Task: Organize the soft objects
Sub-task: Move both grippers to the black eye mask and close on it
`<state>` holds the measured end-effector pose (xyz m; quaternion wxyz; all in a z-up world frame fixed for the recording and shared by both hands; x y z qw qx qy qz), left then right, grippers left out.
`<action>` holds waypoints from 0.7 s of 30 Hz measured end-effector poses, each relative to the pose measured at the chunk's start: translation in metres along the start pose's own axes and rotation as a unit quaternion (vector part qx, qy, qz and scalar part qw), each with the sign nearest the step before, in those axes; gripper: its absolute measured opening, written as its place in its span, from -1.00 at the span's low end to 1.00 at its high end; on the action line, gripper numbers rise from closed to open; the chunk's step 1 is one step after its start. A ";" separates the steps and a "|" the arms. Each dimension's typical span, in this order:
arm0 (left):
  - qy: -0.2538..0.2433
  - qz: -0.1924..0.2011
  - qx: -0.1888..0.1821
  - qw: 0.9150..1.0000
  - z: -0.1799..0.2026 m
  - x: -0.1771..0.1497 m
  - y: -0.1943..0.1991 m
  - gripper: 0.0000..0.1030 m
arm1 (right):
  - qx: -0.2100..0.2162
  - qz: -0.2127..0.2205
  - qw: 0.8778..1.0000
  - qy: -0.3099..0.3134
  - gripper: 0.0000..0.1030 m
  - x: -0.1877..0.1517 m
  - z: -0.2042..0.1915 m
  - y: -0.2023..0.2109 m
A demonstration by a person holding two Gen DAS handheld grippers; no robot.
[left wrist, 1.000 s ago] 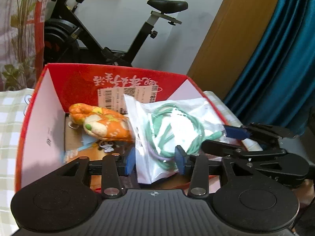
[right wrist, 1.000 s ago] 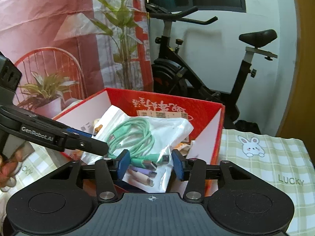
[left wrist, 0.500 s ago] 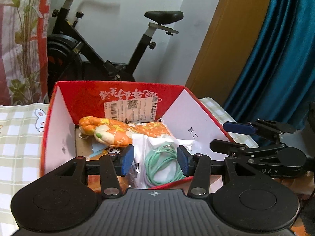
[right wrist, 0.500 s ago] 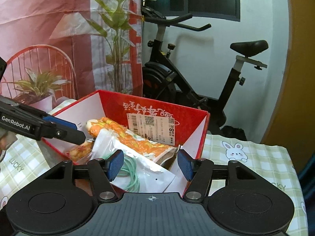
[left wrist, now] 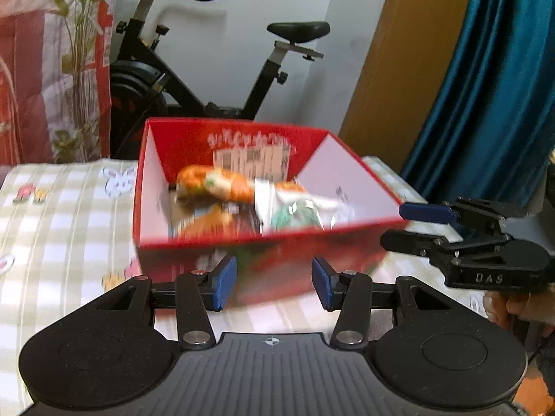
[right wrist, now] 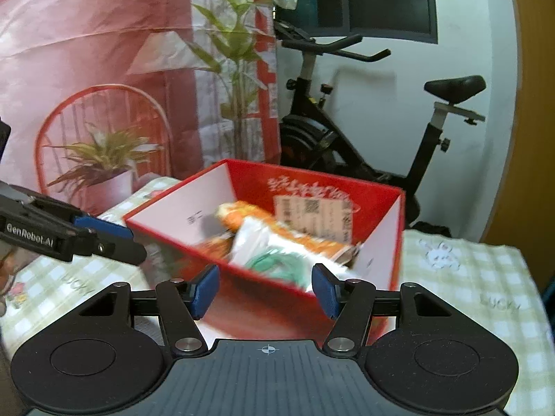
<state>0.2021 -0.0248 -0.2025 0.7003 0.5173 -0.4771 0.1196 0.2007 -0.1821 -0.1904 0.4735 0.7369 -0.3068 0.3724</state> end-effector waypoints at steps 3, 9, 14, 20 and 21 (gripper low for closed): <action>0.005 -0.014 0.000 1.000 0.009 -0.027 0.008 -0.02 | 0.005 -0.008 1.000 -0.008 0.08 -0.020 -0.008 0.010; 0.033 -0.041 -0.009 0.999 0.016 -0.069 0.015 -0.02 | -0.005 -0.042 0.999 -0.016 0.08 -0.070 -0.019 0.027; 0.052 -0.047 -0.004 0.998 0.014 -0.086 0.019 -0.02 | -0.019 -0.071 0.997 -0.022 0.08 -0.109 -0.019 0.043; 0.072 -0.064 -0.007 0.995 0.019 -0.109 0.016 0.02 | -0.037 -0.095 0.994 -0.046 0.08 -0.133 -0.011 0.050; 0.073 -0.065 -0.007 0.995 0.019 -0.109 0.015 0.02 | -0.038 -0.101 0.993 -0.048 0.09 -0.136 -0.009 0.048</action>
Point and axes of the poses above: each gripper's, at about its wrist camera, not at the fingertips, and y roughly against the way its jaws point, z to its right, x to its top, the point moved 7 cm from there along -y, roughly the way its jaws point, and after that the axes turned 13 degrees about -y, right-handed, at the moved point
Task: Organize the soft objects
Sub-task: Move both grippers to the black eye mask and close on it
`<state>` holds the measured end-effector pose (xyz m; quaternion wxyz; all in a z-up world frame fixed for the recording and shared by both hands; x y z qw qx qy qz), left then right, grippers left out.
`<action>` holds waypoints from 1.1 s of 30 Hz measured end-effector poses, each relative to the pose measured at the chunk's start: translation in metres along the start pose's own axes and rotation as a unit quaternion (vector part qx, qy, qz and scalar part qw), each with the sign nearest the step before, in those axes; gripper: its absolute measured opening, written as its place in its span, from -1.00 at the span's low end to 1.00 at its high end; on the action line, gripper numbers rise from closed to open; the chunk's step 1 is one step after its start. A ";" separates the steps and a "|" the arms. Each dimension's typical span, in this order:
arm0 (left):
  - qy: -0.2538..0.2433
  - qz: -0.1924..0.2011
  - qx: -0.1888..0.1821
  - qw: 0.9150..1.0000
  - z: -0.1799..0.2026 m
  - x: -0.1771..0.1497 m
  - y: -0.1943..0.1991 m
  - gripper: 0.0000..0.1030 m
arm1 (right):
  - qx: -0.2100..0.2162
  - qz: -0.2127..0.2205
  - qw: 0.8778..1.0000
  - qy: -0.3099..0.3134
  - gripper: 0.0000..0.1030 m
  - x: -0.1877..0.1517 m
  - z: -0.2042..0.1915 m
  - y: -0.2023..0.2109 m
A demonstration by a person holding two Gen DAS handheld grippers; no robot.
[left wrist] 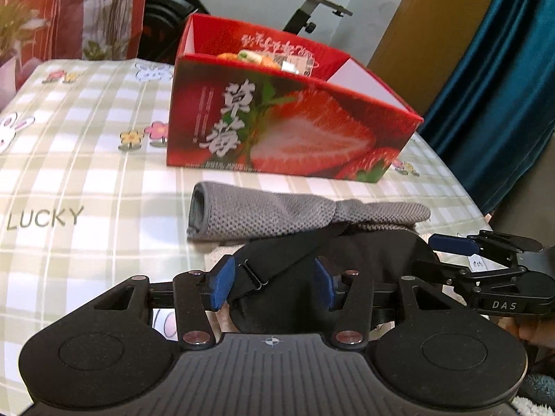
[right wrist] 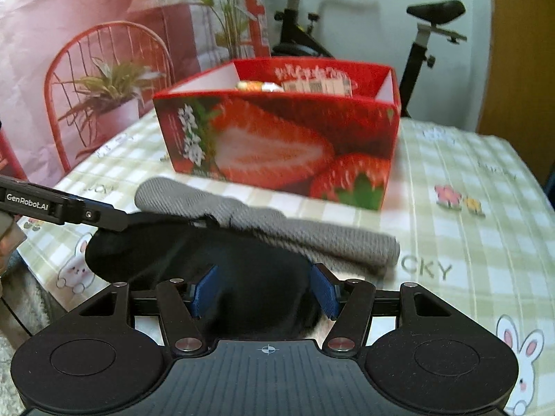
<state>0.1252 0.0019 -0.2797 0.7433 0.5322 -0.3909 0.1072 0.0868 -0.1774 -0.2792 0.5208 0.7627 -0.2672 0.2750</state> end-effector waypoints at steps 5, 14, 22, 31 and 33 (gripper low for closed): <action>-0.007 -0.005 -0.001 1.000 0.001 -0.003 -0.007 0.02 | -0.011 -0.023 1.000 0.010 0.09 -0.007 -0.001 -0.017; -0.001 -0.011 0.007 1.000 -0.002 -0.009 -0.012 0.04 | -0.016 -0.018 1.000 0.010 0.11 -0.007 0.000 -0.028; -0.006 -0.021 0.012 1.000 -0.001 -0.013 -0.017 0.21 | -0.013 -0.013 1.000 0.003 0.11 -0.006 0.001 -0.029; 0.013 -0.025 0.005 1.000 -0.006 -0.017 -0.021 0.27 | -0.013 -0.005 1.000 -0.001 0.11 -0.006 0.003 -0.022; 0.013 -0.025 0.005 1.000 -0.006 -0.017 -0.021 0.27 | -0.014 -0.003 1.000 -0.009 0.11 -0.006 0.005 -0.018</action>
Point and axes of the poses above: each gripper's, at about its wrist camera, not at the fingertips, and y roughly against the way its jaws point, z to its right, x to its top, the point moved 7 cm from there along -y, roughly the way its jaws point, and after that the axes turned 13 degrees about -y, right-handed, at the moved point
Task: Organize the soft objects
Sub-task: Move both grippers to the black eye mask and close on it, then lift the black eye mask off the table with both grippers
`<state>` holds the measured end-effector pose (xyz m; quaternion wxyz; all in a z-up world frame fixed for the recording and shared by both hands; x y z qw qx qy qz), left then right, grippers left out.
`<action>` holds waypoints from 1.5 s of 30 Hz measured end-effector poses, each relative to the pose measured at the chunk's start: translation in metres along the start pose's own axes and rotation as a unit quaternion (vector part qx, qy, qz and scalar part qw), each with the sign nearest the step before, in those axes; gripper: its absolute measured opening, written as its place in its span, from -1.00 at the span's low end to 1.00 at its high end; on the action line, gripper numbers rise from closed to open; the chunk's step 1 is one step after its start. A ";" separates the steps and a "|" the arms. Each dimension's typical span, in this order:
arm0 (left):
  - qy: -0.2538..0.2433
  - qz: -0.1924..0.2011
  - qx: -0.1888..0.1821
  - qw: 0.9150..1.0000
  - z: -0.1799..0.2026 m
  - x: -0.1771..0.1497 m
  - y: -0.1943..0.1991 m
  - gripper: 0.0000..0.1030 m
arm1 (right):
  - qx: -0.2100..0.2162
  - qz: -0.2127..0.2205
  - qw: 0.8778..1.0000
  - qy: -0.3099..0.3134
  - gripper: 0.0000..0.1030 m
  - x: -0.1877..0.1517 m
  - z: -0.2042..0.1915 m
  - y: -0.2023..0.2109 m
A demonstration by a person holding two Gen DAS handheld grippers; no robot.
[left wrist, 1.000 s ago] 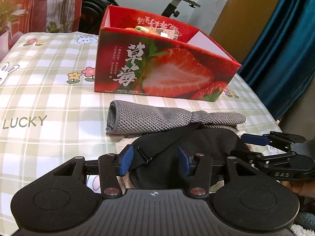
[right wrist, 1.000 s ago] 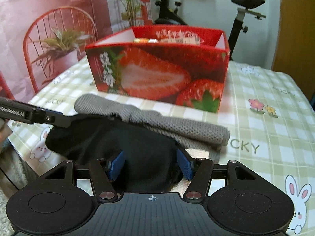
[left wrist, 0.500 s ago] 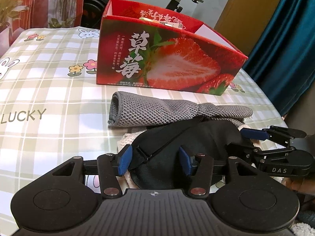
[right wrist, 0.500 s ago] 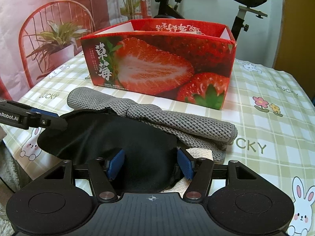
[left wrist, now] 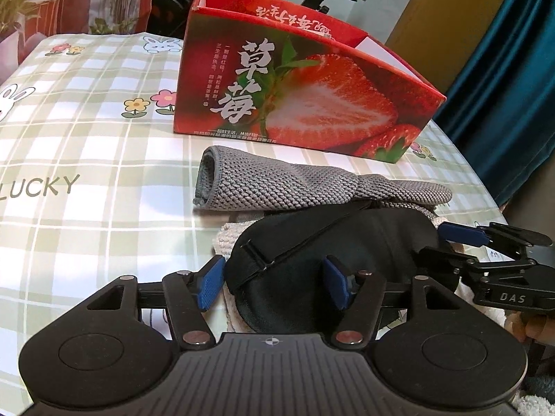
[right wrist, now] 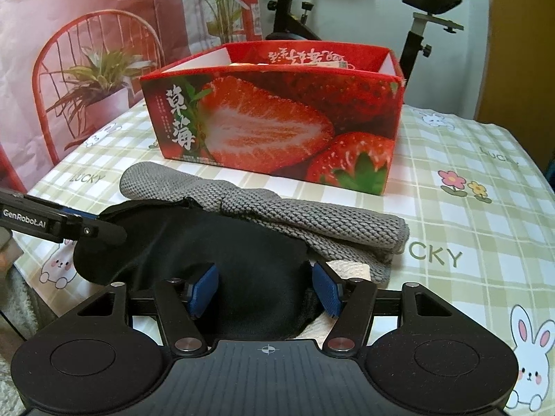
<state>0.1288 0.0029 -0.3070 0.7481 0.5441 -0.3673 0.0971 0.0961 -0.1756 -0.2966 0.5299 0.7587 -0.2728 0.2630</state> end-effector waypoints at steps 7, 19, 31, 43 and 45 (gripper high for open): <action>-0.001 -0.001 0.000 1.000 0.001 0.000 -0.001 0.27 | 0.002 -0.007 0.999 -0.035 0.12 -0.007 0.014 0.010; 0.000 -0.001 0.000 1.000 0.002 0.000 -0.002 0.27 | 0.006 -0.016 0.998 -0.057 0.15 -0.010 0.016 0.005; 0.001 0.007 -0.013 1.000 0.003 0.000 0.008 0.21 | 0.019 0.024 0.999 -0.018 -0.66 0.008 0.000 0.019; 0.034 0.044 -0.010 0.998 -0.012 0.005 0.023 -0.65 | 0.024 0.033 0.999 -0.024 -0.76 0.011 0.001 0.021; 0.036 0.059 -0.010 0.998 -0.013 0.009 0.029 -0.73 | 0.029 0.040 0.998 -0.024 -0.77 0.016 -0.001 0.024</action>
Point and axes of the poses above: each gripper's, at about its wrist camera, not at the fingertips, and y roughly against the way its jaws point, z to its right, x to its top, the point moved 7 cm from there along -y, roughly the way its jaws point, and after that the axes turned 13 degrees about -y, right-handed, at the moved point
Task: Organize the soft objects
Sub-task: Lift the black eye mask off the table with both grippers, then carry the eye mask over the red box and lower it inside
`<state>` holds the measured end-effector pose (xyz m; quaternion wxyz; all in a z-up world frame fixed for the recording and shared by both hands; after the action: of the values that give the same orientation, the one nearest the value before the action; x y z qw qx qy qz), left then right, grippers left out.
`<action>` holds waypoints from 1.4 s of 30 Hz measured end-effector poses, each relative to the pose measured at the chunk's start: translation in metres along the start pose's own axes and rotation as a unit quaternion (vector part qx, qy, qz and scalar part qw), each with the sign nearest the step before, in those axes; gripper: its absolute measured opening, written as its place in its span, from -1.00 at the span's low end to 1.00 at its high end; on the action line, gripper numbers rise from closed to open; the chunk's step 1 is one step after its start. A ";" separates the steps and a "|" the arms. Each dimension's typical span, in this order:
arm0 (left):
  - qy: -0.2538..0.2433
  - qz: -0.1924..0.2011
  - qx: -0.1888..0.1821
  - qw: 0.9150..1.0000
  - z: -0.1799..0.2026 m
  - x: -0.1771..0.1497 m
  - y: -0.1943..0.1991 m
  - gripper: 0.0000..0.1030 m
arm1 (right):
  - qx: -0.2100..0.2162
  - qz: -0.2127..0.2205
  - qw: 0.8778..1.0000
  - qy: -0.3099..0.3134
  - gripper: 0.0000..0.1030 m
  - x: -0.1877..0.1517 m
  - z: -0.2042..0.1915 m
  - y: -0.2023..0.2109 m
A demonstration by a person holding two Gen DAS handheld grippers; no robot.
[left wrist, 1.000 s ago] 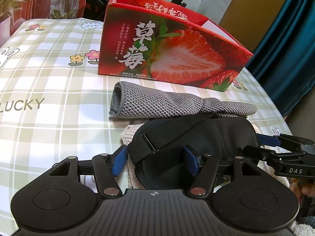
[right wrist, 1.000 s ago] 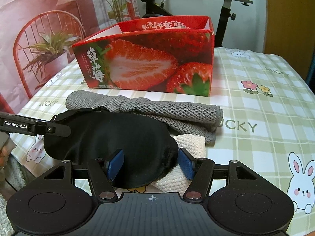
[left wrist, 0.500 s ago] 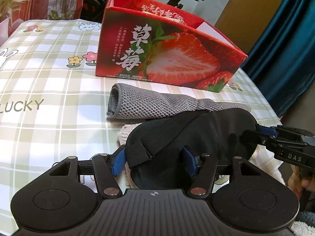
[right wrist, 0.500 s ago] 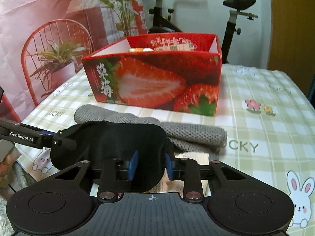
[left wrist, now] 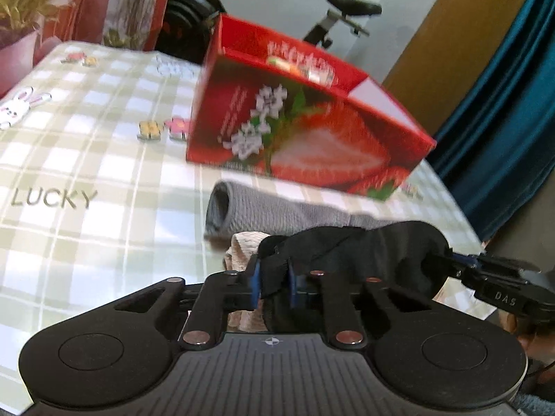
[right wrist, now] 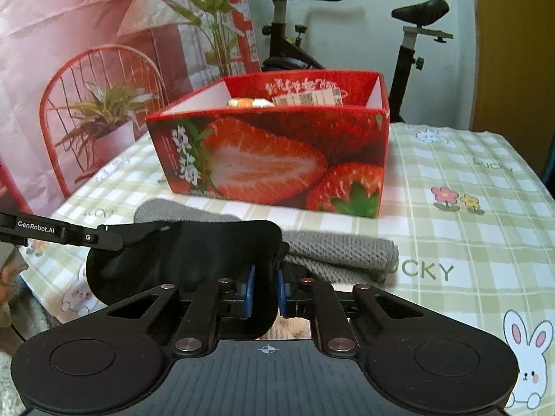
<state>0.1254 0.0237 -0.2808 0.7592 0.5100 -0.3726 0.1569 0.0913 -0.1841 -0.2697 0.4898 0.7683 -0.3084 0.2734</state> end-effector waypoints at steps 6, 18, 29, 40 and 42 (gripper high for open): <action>-0.017 0.033 0.008 0.999 0.004 0.017 0.014 -0.76 | 0.013 0.020 1.000 0.003 -0.80 0.017 -0.005 0.006; -0.028 0.034 0.023 0.999 0.002 0.026 0.017 -0.70 | 0.025 0.050 0.998 0.028 -0.81 0.042 -0.020 0.014; -0.017 0.016 0.010 1.000 0.000 0.013 0.007 -0.65 | -0.004 0.017 1.000 -0.008 -0.81 0.009 0.005 -0.008; -0.066 0.112 0.020 0.991 0.014 0.056 0.045 -0.78 | 0.027 0.067 0.997 0.001 -0.81 0.042 -0.007 0.014; -0.079 0.127 0.025 0.988 0.019 0.069 0.051 -0.78 | 0.029 0.079 0.996 0.007 -0.81 0.051 -0.009 0.019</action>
<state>0.1324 0.0189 -0.1938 0.6884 0.4880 -0.4894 0.2200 0.1103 -0.1924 -0.2183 0.4462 0.7538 -0.3562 0.3253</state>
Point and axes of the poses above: each gripper's, at about its wrist camera, not at the fingertips, and y roughly against the way its jaws point, z to its right, x to its top, the point moved 7 cm from there along -y, roughly the way its jaws point, and after that the axes turned 13 degrees about -y, right-handed, at the moved point
